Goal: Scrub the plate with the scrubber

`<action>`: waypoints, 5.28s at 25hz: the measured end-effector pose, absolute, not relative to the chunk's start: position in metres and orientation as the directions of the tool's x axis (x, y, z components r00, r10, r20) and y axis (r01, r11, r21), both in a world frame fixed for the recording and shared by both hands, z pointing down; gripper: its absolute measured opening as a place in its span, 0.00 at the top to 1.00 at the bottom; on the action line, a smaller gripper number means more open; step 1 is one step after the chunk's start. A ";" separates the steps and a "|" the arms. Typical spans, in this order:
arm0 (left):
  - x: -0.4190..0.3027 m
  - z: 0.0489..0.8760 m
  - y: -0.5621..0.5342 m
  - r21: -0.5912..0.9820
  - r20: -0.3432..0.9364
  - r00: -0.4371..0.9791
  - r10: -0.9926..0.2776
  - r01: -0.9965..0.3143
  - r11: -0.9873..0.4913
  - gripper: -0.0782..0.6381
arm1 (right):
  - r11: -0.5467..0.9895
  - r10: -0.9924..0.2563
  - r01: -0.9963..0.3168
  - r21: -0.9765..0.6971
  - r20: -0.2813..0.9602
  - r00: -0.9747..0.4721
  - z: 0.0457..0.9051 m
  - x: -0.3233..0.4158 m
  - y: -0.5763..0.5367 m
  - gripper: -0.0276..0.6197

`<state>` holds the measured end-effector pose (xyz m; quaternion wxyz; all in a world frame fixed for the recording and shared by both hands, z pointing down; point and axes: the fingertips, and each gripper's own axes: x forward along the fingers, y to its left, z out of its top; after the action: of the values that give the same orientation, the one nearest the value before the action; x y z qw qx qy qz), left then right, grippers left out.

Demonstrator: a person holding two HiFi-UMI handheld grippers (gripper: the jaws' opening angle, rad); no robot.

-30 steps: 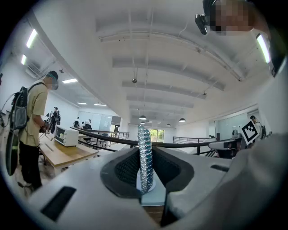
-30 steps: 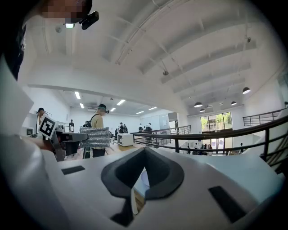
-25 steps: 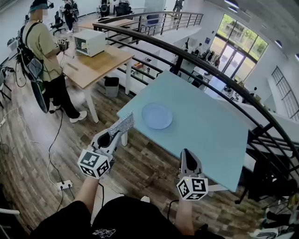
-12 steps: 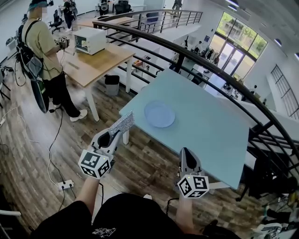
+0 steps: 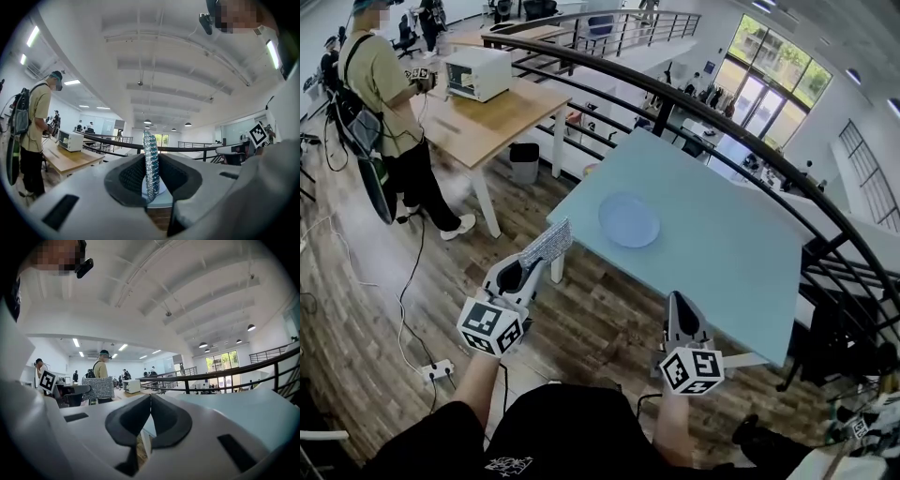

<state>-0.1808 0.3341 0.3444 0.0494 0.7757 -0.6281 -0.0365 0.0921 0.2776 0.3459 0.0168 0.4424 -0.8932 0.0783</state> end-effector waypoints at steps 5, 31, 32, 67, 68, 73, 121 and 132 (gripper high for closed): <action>-0.190 0.350 0.337 0.129 0.013 0.222 -0.975 -0.967 -0.219 0.77 | 0.585 -0.793 -0.800 -0.133 0.111 -0.599 0.352 0.083 0.283 0.95; -0.165 0.391 0.132 0.164 0.115 0.184 -0.976 -0.973 -0.164 0.77 | 0.603 -0.747 -0.765 -0.226 0.176 -0.641 0.406 0.099 0.055 0.95; -0.162 0.393 0.122 0.167 0.122 0.180 -0.976 -0.973 -0.159 0.77 | 0.606 -0.742 -0.762 -0.228 0.182 -0.645 0.408 0.101 0.044 0.95; -0.105 0.523 -0.037 0.353 0.416 0.319 -0.851 -0.920 -0.172 0.77 | 0.626 -0.481 -0.653 -0.426 0.449 -0.753 0.558 0.098 -0.096 0.95; -0.106 0.528 -0.040 0.359 0.419 0.333 -0.845 -0.915 -0.183 0.77 | 0.619 -0.485 -0.661 -0.425 0.455 -0.747 0.563 0.096 -0.098 0.95; -0.114 0.544 -0.065 0.396 0.449 0.416 -0.791 -0.886 -0.241 0.77 | 0.556 -0.518 -0.712 -0.428 0.492 -0.700 0.583 0.088 -0.106 0.95; -0.020 0.675 -0.138 0.799 0.530 0.845 -0.067 -0.524 -0.294 0.77 | -0.002 -0.579 -0.901 -0.434 0.735 -0.353 0.703 0.090 -0.119 0.89; -0.024 0.687 -0.154 0.798 0.566 0.821 -0.077 -0.569 -0.198 0.77 | -0.060 -0.585 -0.900 -0.432 0.746 -0.319 0.703 0.094 -0.118 0.91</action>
<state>-0.0240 -0.1541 0.6874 0.5952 0.7459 -0.2165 0.2064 0.0937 -0.1183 0.7027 0.1687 0.5585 -0.6645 0.4671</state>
